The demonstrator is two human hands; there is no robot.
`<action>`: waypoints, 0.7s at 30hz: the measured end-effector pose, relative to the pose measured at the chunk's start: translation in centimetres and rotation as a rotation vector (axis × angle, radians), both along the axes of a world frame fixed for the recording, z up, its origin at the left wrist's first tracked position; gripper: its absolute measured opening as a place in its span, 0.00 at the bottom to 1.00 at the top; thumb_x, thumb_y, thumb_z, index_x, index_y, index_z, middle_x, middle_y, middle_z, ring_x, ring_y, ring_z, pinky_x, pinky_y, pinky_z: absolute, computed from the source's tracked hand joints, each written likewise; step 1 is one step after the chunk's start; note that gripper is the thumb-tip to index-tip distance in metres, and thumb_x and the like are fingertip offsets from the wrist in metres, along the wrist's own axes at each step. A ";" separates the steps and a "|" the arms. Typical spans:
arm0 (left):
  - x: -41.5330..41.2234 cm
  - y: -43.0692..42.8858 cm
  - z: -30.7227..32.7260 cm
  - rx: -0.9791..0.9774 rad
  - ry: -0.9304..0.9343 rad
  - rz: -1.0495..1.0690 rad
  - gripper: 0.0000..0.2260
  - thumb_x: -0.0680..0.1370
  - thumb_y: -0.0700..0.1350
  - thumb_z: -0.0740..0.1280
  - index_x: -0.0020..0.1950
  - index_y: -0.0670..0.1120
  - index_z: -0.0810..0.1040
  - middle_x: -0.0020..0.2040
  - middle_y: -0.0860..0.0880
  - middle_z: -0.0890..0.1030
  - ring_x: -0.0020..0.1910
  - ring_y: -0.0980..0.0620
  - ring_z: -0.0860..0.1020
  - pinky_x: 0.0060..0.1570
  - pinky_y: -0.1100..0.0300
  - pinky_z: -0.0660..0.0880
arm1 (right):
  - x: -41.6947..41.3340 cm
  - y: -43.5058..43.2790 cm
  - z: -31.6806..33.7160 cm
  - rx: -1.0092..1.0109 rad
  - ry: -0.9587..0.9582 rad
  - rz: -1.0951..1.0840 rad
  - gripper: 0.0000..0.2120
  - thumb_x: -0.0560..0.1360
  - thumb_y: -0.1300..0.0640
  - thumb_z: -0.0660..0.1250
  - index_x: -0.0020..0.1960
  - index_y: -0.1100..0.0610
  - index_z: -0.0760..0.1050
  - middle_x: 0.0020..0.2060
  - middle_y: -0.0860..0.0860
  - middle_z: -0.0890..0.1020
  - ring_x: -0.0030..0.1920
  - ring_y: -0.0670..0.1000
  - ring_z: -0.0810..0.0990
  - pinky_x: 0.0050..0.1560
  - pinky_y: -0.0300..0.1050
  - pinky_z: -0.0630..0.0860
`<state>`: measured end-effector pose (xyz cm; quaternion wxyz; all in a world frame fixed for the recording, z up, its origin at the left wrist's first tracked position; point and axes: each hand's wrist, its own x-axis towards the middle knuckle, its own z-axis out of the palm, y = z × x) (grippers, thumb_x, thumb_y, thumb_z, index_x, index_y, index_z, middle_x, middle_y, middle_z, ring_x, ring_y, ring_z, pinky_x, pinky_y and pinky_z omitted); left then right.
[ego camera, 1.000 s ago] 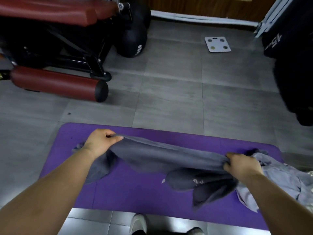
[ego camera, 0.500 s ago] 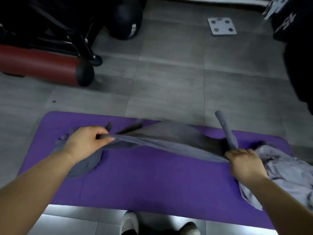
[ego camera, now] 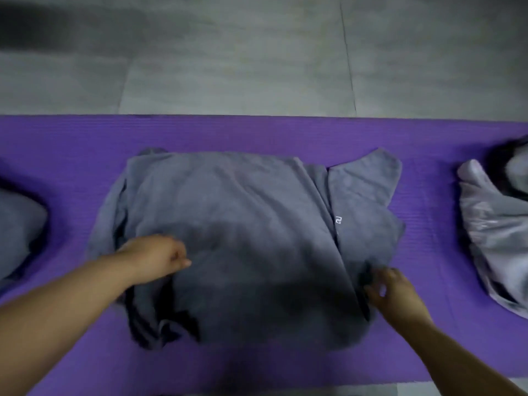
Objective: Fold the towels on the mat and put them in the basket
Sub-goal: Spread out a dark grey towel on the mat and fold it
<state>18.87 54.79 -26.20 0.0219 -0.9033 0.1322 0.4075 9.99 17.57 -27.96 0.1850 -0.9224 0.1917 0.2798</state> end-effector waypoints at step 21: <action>-3.1 -5.1 -4.9 -0.013 -0.029 -0.047 0.32 0.78 0.58 0.56 0.75 0.53 0.40 0.76 0.53 0.40 0.75 0.51 0.46 0.72 0.58 0.52 | 0.1 -6.0 -3.5 -0.124 -0.155 -0.625 0.14 0.74 0.59 0.65 0.52 0.69 0.76 0.52 0.67 0.79 0.56 0.64 0.77 0.51 0.51 0.71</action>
